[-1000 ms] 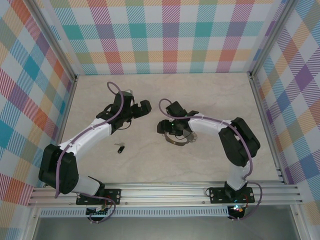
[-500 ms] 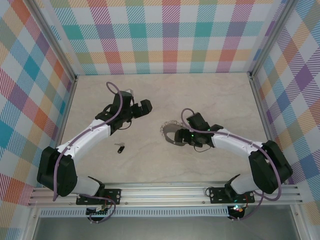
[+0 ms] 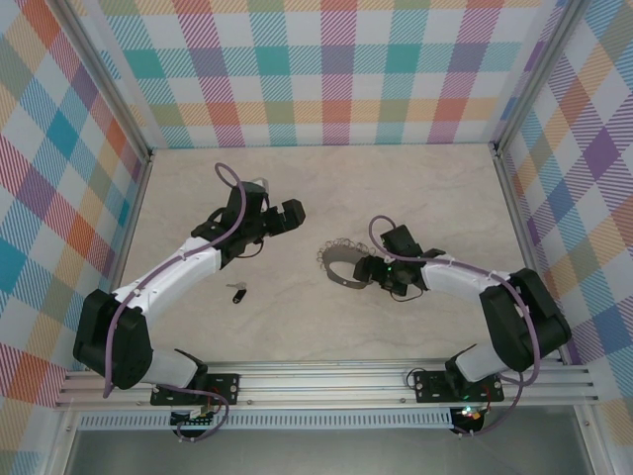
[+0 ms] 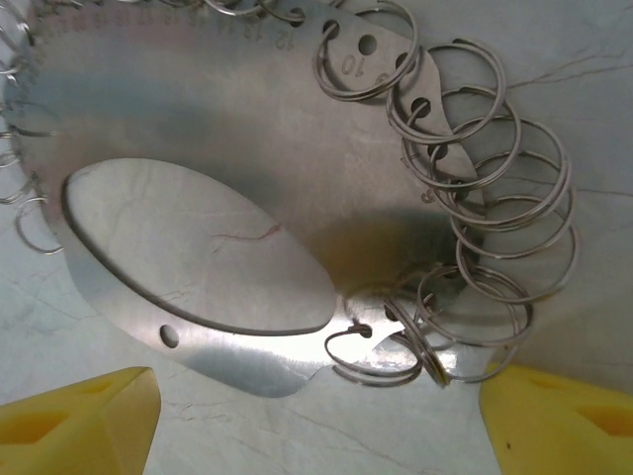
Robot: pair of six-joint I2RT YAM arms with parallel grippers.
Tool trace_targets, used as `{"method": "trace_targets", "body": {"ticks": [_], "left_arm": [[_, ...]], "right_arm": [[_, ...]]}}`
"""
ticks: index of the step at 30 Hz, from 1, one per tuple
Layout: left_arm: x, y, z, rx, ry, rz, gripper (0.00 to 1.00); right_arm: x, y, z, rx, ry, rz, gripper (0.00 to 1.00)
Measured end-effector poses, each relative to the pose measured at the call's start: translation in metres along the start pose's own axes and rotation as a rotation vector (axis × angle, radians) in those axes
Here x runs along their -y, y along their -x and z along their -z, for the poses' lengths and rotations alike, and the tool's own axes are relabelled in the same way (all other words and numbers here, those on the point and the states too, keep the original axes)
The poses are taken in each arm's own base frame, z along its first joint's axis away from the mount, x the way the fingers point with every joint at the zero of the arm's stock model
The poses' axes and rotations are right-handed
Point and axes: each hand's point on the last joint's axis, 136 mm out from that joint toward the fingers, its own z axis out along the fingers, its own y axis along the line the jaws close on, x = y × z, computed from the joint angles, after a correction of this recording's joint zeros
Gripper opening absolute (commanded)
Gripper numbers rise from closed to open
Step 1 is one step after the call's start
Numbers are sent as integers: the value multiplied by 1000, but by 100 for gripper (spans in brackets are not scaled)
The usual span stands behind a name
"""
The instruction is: Put the keys on the keyring
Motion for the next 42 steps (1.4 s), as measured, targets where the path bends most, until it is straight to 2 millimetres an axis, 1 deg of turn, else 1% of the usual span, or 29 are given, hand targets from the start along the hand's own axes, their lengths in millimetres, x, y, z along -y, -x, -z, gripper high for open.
{"method": "trace_targets", "body": {"ticks": [6,12,17,23,26,28,30,34,37,42], "left_arm": [[2,-3,-1,-6,-2,-4,100],[3,-5,-3,-15,-1,-9,100],[6,-9,-6,-28,-6,-21,100],[21,-13,-5,-42,-18,-74,100],[24,-17,-7,-71,3,-92,100],[22,-20,-9,-88,18,-100,100],[19,-23,-11,-102,33,-101,99],[16,-28,-15,-125,41,-101,99],[17,-30,-15,-131,36,-100,99],[17,-31,-16,-138,32,-100,99]], "right_arm": [[-3,8,-2,-40,-1,-21,84],[-15,39,-1,5,25,5,83],[-24,58,2,38,48,22,82],[-19,68,9,61,53,18,82],[-19,69,24,91,72,21,80],[-23,68,34,111,99,25,79],[-25,63,39,114,131,31,78],[-26,51,34,81,157,24,77],[-31,44,30,59,167,35,77],[-33,36,15,19,158,49,77]]}}
